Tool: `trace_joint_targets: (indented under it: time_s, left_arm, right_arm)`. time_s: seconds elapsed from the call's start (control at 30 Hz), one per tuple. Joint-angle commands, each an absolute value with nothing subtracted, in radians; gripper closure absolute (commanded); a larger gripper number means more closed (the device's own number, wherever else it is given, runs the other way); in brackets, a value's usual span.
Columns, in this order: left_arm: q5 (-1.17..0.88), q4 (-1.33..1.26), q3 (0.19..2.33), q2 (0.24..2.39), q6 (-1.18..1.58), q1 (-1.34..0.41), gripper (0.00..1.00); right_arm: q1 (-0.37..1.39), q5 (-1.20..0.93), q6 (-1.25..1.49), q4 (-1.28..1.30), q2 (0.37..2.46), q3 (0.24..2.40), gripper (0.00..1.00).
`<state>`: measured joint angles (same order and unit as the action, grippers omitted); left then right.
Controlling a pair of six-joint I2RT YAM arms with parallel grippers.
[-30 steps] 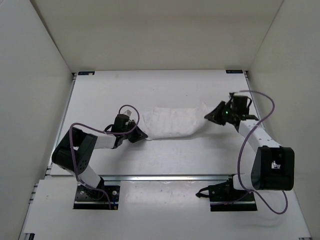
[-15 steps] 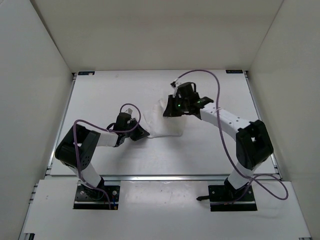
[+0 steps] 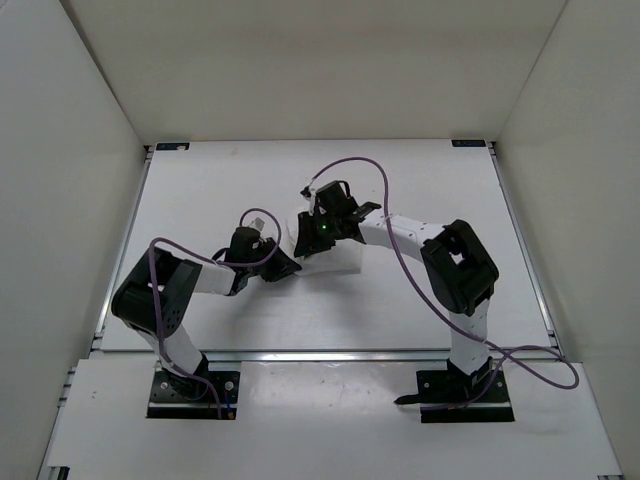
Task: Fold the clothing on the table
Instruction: Fold the skirt
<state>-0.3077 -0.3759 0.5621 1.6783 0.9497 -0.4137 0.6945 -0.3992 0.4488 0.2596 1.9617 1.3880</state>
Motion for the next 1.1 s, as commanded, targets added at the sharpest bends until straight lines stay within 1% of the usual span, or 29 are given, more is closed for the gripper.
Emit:
trace_joint_targets:
  time_s: [0.0,0.03,0.13,0.2,0.23,0.3,0.37,0.43,0.53,0.6,0.67,0.73,0.8,0.87,0.97,1.07]
  left_arm:
    - [-0.342,-0.377,0.522,1.642,0.951,-0.396,0.68]
    - [-0.353,-0.370,0.517,1.640,0.947,-0.391,0.61]
    - [-0.342,-0.345,0.505,1.583,0.946,-0.376,0.48]
    - [-0.336,-0.327,0.486,1.533,0.950,-0.357,0.43]
    - [-0.336,-0.319,0.474,1.501,0.957,-0.347,0.42]
    - [-0.327,-0.299,0.457,1.459,0.960,-0.334,0.40]
    - [-0.315,-0.281,0.440,1.425,0.963,-0.328,0.40]
    - [-0.295,-0.273,0.417,1.384,0.962,-0.319,0.40]
    - [-0.279,-0.258,0.387,1.342,0.960,-0.296,0.39]
    - [-0.275,-0.247,0.379,1.318,0.954,-0.279,0.39]
    - [-0.264,-0.212,0.367,1.281,0.934,-0.256,0.38]
    - [-0.256,-0.155,0.380,1.249,0.910,-0.232,0.37]
    - [-0.259,-0.109,0.390,1.207,0.887,-0.203,0.37]
    - [-0.264,-0.075,0.402,1.181,0.861,-0.180,0.37]
    - [-0.256,-0.032,0.417,1.125,0.853,-0.166,0.37]
    - [-0.259,-0.020,0.423,1.079,0.845,-0.172,0.36]
  right_arm:
    - [0.675,-0.521,0.443,0.225,1.971,1.462,0.74]
    - [0.686,-0.531,0.434,0.260,1.962,1.485,0.74]
    - [0.695,-0.523,0.413,0.307,1.904,1.493,0.70]
    - [0.689,-0.528,0.414,0.295,1.846,1.457,0.68]
    - [0.684,-0.532,0.419,0.275,1.809,1.428,0.67]
    - [0.657,-0.543,0.434,0.246,1.746,1.382,0.65]
    - [0.621,-0.549,0.443,0.201,1.727,1.345,0.65]
    - [0.595,-0.555,0.448,0.190,1.729,1.354,0.64]
    - [0.558,-0.561,0.439,0.164,1.801,1.402,0.63]
    - [0.536,-0.587,0.442,0.161,1.914,1.486,0.66]
    - [0.526,-0.662,0.443,0.193,2.014,1.564,0.78]
    - [0.534,-0.716,0.445,0.233,2.129,1.629,0.79]
    - [0.549,-0.724,0.466,0.230,2.169,1.617,0.77]
    - [0.564,-0.739,0.535,0.174,2.186,1.540,0.77]
    - [0.555,-0.813,0.623,0.013,2.216,1.442,0.79]
    - [0.552,-0.841,0.586,0.064,2.264,1.534,0.81]
